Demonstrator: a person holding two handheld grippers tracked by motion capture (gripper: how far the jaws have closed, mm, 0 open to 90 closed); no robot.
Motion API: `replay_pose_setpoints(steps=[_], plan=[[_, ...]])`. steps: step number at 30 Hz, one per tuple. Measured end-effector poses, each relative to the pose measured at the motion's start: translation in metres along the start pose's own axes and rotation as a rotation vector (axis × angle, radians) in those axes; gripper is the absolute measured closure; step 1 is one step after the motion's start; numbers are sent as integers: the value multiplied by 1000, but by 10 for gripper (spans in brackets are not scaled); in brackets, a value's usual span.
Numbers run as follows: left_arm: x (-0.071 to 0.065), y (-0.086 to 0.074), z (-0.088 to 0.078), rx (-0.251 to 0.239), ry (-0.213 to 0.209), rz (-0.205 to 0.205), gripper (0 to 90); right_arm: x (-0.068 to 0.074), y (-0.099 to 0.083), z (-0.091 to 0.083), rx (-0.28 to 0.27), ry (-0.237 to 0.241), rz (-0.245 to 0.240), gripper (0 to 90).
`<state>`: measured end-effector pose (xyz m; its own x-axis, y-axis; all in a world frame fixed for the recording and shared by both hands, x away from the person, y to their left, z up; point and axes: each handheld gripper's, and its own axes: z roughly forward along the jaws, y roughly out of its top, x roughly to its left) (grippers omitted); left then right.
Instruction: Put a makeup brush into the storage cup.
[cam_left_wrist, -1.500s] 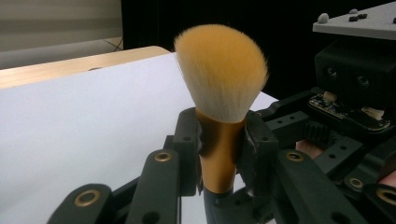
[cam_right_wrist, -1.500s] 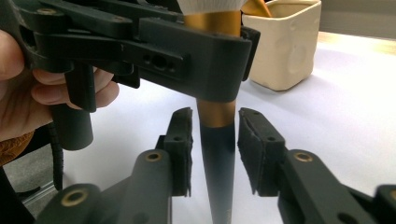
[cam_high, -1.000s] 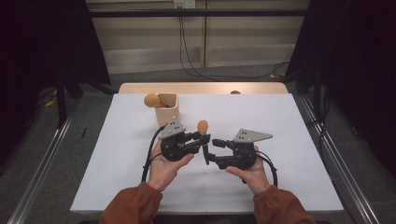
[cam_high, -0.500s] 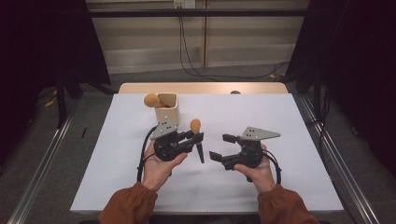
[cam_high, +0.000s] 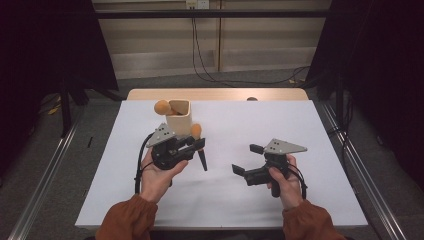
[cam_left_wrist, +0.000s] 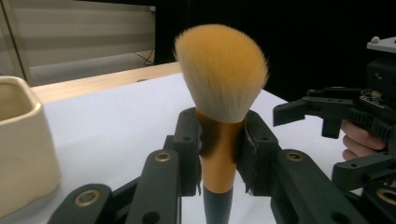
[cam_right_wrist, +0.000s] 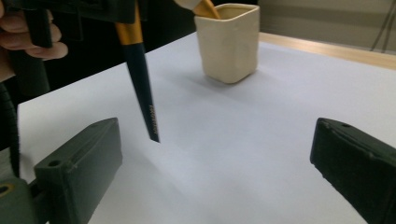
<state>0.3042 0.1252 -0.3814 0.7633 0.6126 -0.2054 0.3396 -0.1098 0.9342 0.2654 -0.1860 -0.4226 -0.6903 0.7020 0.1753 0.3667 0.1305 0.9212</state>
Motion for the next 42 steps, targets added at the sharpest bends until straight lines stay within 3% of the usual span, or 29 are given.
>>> replay_pose_setpoints(steps=[6, 14, 24, 31, 37, 42], plan=[[9, 3, -7, 3, 27, 0, 711, -7, -9, -13, -95, -97, 5, 18], [19, 14, -16, -10, 58, 6, 711, -18, -19, -33, -151, -172, 15, 4], [31, 21, -27, -21, 85, -4, 711, -25, -36, -59, -114, -254, -20, 1], [41, 29, -35, -39, 104, -4, 711, -31, -48, -79, -139, -325, -22, 0], [48, 36, -37, -49, 114, -14, 711, -33, -55, -86, -150, -379, -5, 0], [53, 46, -39, -83, 124, -19, 711, -35, -56, -89, -163, -373, 7, 0]])
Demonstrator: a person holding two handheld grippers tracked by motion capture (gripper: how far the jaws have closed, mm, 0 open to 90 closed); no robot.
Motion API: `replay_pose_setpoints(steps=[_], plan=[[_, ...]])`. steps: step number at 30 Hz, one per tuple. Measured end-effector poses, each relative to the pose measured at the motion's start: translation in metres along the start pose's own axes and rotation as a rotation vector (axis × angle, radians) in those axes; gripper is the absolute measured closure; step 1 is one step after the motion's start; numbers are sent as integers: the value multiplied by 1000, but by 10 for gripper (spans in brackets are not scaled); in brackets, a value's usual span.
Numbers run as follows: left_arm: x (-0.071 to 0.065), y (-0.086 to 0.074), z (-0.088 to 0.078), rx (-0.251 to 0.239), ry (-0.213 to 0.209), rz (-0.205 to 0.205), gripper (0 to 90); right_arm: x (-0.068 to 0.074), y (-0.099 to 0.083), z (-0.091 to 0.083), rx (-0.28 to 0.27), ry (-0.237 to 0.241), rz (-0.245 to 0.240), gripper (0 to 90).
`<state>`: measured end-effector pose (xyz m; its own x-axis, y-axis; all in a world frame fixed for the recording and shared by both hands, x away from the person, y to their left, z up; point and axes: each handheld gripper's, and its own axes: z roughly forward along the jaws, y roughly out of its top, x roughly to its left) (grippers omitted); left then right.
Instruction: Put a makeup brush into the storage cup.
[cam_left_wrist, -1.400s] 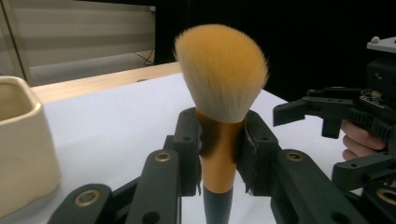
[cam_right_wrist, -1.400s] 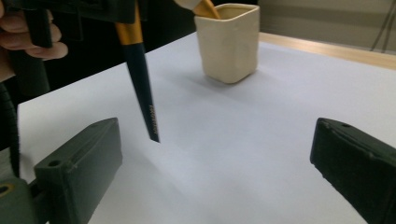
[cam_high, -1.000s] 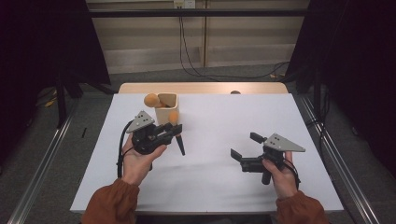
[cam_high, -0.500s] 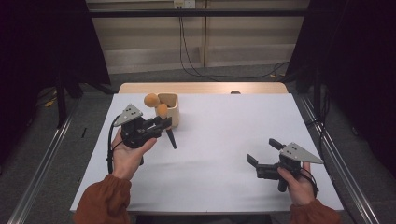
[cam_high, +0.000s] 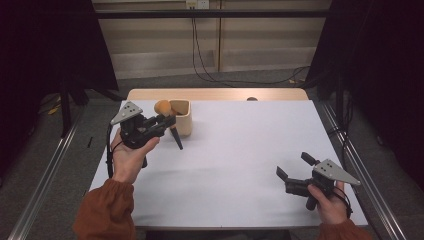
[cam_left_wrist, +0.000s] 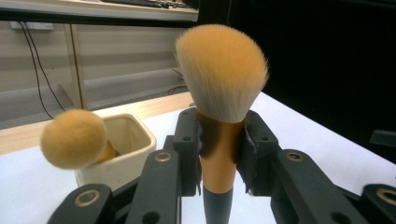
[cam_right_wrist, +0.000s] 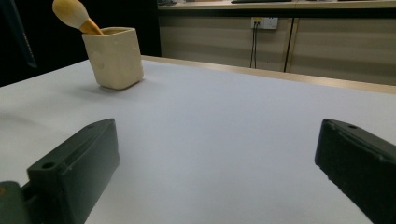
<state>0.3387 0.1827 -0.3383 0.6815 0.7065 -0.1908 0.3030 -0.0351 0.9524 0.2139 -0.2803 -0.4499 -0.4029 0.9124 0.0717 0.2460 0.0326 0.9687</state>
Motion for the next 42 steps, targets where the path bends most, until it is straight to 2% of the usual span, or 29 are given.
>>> replay_pose_setpoints(steps=[3, 9, 12, 14, 21, 25, 28, 32, 42], plan=[[2, 4, 2, -20, 7, -9, 711, 0, -1, 0, 4, 5, 4, 0], [4, 13, 10, -33, 38, 18, 711, 1, -1, 0, -8, 41, -20, 0], [6, 20, 14, -45, 48, 21, 711, 2, -1, 0, -14, 44, -27, 0], [7, 26, 16, -65, 53, 16, 711, 2, -1, 1, -11, 49, -21, 0], [8, 40, 22, -89, 56, 36, 711, 0, -1, 0, -13, 45, -7, 0], [12, 44, 24, -94, 72, 37, 711, 1, -1, -1, -13, 48, -10, 0], [14, 47, 27, -93, 85, 56, 711, 1, -1, -1, -13, 48, -10, 0], [17, 50, 29, -106, 95, 51, 711, 0, -1, -1, -14, 48, -8, 0], [27, 54, 35, -103, 129, 57, 711, 1, -1, -1, -17, 44, -12, 0]])
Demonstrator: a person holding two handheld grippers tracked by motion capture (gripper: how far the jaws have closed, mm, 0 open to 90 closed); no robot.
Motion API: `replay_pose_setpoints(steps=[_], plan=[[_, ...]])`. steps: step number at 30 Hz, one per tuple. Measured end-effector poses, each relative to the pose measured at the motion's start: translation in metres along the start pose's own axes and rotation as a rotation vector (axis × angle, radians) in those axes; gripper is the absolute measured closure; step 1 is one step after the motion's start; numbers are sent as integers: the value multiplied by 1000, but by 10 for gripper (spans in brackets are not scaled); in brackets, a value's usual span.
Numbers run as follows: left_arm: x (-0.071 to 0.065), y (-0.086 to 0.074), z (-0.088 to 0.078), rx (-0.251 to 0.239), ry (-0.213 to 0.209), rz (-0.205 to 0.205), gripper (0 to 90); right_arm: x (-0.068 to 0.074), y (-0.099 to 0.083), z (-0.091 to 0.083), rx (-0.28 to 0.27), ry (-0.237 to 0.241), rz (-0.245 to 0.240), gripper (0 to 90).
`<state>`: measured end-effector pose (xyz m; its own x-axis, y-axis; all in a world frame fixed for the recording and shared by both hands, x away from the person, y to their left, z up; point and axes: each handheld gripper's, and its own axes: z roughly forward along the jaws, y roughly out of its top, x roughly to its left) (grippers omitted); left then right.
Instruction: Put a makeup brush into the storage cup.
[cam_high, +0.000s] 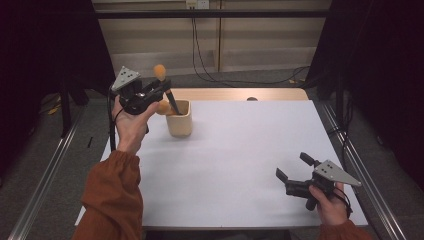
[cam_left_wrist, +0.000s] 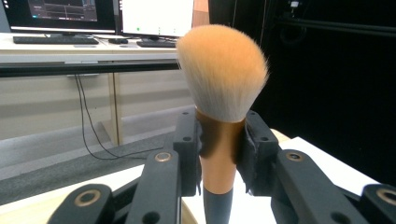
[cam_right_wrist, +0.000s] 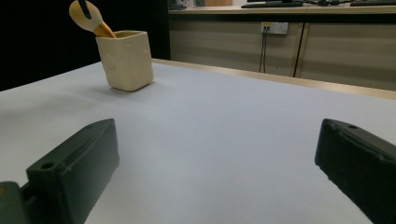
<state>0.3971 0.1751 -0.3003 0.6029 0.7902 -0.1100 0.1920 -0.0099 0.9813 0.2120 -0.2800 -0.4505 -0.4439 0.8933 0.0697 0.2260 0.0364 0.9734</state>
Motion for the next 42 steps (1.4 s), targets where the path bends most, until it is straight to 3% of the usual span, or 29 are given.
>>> replay_pose_setpoints(steps=[7, 20, 42], plan=[[2, -5, 9, -2, 26, 13, 711, 0, -1, 1, 2, 3, -5, 0], [-2, -12, 27, 8, 24, 60, 711, 2, -1, 1, 4, 2, -1, 0], [-2, -32, 52, 88, 28, 54, 711, 2, -2, 1, 8, 14, -4, 0]])
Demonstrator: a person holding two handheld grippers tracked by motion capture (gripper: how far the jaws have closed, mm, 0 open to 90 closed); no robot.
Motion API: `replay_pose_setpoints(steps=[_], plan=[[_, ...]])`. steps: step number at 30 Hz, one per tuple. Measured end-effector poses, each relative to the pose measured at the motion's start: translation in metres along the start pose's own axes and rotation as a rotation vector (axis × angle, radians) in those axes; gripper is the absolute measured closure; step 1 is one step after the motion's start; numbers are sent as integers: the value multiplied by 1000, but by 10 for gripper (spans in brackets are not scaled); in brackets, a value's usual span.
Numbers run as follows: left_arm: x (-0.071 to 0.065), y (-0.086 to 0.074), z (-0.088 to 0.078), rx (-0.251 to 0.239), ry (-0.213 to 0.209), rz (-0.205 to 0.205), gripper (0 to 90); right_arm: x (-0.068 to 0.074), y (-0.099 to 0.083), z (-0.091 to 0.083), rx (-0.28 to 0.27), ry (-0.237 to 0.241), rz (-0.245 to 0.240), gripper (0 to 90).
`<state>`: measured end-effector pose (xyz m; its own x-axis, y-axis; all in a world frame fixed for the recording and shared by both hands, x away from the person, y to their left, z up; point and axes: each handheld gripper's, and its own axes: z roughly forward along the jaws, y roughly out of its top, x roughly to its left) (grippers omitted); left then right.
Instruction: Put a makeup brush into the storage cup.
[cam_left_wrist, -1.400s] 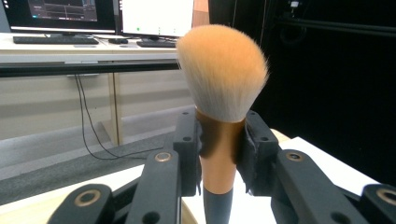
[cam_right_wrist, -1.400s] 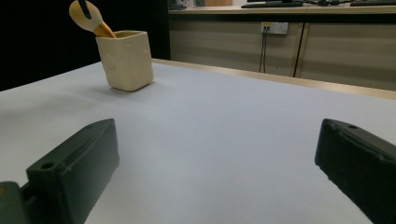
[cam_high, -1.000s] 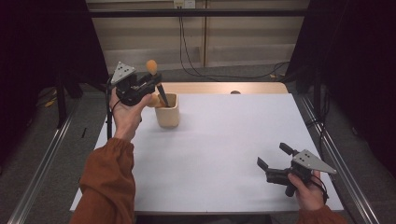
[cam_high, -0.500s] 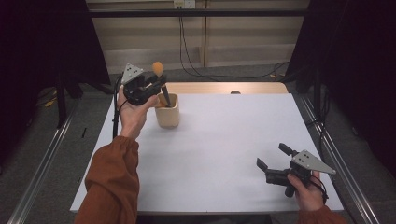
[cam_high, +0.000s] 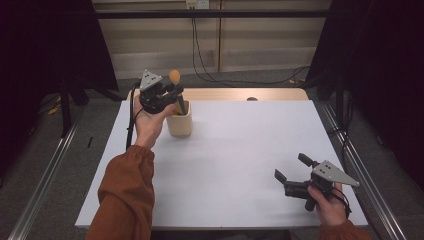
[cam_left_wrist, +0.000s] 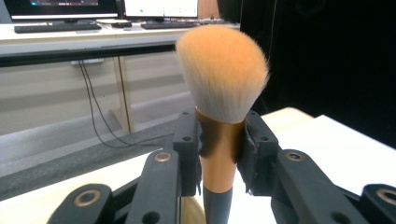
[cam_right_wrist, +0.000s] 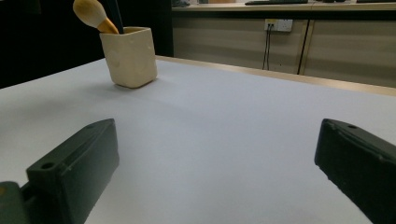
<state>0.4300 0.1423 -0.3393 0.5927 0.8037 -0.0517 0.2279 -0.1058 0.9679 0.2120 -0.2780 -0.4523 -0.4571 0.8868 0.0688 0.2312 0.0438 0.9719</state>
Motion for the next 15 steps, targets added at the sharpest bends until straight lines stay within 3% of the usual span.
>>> replay_pose_setpoints(steps=[15], plan=[[-1, -23, 11, 61, -2, -2, 712, -1, -1, 1, 8, 7, 14, 0]])
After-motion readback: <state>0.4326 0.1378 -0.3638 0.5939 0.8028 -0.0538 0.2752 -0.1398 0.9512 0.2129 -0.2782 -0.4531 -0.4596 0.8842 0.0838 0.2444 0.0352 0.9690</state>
